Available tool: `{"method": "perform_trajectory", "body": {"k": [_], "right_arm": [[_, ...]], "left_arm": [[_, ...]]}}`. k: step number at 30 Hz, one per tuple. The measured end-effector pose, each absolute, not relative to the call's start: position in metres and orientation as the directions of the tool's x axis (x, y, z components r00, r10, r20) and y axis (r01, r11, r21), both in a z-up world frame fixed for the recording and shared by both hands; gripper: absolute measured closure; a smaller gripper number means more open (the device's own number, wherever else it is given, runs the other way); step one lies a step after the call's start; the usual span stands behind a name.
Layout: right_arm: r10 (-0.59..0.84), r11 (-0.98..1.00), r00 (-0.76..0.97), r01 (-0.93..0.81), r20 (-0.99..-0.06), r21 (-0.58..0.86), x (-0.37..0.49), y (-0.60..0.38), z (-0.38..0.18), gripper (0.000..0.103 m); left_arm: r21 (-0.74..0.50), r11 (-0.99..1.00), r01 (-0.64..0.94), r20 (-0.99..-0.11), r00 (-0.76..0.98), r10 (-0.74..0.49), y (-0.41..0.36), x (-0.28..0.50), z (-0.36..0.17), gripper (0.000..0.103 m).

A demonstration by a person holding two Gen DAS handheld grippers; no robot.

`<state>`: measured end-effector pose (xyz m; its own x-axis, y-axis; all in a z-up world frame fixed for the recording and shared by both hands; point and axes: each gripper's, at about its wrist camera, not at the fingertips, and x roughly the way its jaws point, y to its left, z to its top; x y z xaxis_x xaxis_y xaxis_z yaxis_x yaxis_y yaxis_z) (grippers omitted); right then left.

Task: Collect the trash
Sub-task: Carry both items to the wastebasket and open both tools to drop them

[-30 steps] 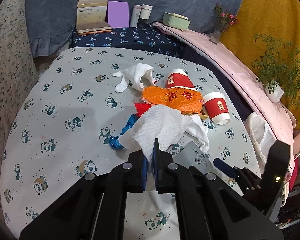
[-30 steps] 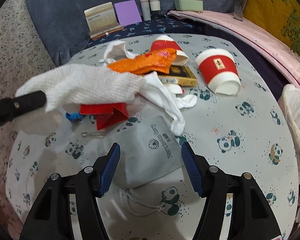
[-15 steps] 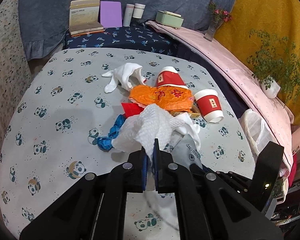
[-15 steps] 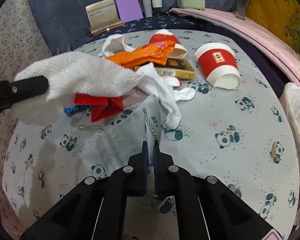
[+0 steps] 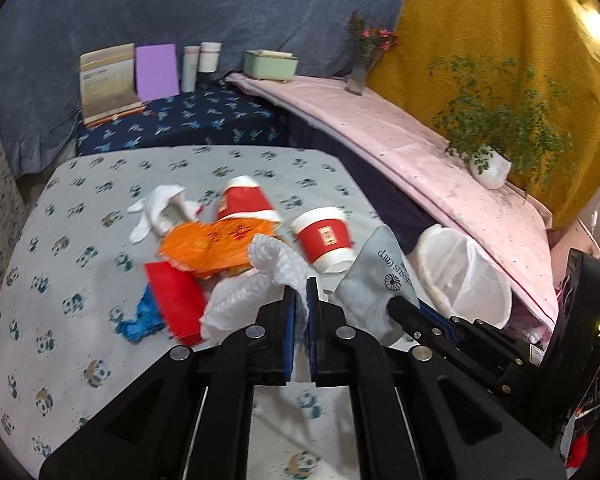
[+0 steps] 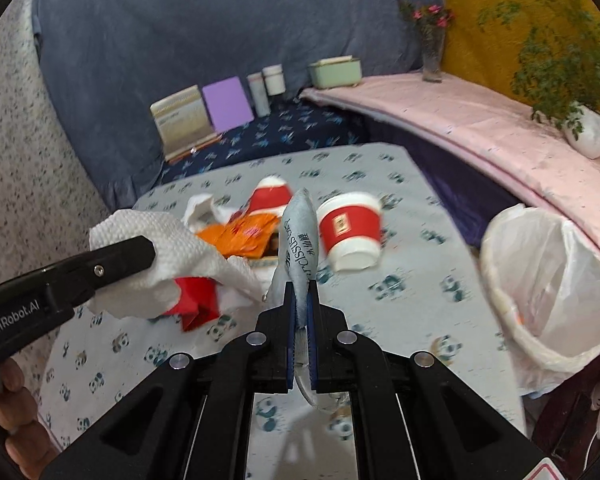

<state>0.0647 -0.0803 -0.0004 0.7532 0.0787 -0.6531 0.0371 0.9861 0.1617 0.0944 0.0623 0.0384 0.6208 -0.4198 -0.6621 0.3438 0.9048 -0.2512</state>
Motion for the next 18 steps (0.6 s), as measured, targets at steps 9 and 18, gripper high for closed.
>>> {"method": "perform_trajectory", "body": {"k": [9, 18], "right_arm": [[-0.065, 0.964, 0.803, 0.204, -0.593, 0.170, 0.041, -0.166, 0.027, 0.098], [-0.222, 0.908, 0.778, 0.384, -0.589, 0.166, 0.019, -0.250, 0.023, 0.098]], "left_arm": [[-0.265, 0.831, 0.489, -0.620, 0.574, -0.535, -0.024, 0.098, 0.061, 0.098], [-0.283, 0.744, 0.605, -0.613, 0.483, -0.626, -0.106, 0.103, 0.062, 0.098]]}}
